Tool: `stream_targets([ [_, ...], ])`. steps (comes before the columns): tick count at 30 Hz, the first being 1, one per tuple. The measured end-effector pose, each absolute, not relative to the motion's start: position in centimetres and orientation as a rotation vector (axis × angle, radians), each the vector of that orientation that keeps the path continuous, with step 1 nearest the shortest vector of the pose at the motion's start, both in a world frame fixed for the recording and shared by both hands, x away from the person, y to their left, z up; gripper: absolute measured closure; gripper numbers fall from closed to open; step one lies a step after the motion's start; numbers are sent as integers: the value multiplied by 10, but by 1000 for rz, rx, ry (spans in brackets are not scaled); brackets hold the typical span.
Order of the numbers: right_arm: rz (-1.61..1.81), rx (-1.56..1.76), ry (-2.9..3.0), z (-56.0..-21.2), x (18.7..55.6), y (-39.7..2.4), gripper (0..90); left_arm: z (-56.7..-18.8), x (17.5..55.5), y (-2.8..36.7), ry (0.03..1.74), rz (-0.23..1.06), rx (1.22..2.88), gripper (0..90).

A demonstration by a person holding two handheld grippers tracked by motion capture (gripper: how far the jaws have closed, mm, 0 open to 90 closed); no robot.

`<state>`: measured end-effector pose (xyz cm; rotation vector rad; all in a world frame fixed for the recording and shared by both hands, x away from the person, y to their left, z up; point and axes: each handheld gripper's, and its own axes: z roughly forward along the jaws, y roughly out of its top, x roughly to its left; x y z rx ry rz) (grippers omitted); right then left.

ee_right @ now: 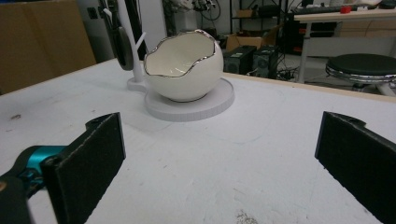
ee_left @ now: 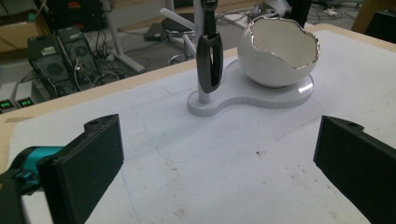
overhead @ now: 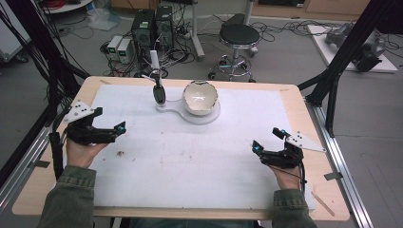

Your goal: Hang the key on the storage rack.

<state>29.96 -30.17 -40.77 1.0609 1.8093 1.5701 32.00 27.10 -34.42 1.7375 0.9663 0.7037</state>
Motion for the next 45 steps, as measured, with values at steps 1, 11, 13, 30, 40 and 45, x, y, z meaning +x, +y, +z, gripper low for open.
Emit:
stream_targets([
  [1, 1569, 1061, 1810, -408, 300, -302, 7, -347, 319, 273, 967, 701, 1737, 23],
  [11, 1564, 1064, 1814, -408, 300, -301, 7, -371, 309, 287, 994, 730, 1697, 23],
  [13, 1564, 1063, 1813, -408, 300, -301, 7, -375, 308, 291, 1000, 732, 1679, 24],
  [30, 1556, 1066, 1819, -409, 300, -301, 7, -398, 291, 310, 1016, 833, 1580, 23],
  [40, 1554, 1070, 1817, -409, 300, -301, 7, -412, 274, 315, 1002, 896, 1523, 24],
  [45, 1555, 1062, 1823, -410, 301, -300, 7, -414, 272, 315, 1001, 887, 1513, 23],
])
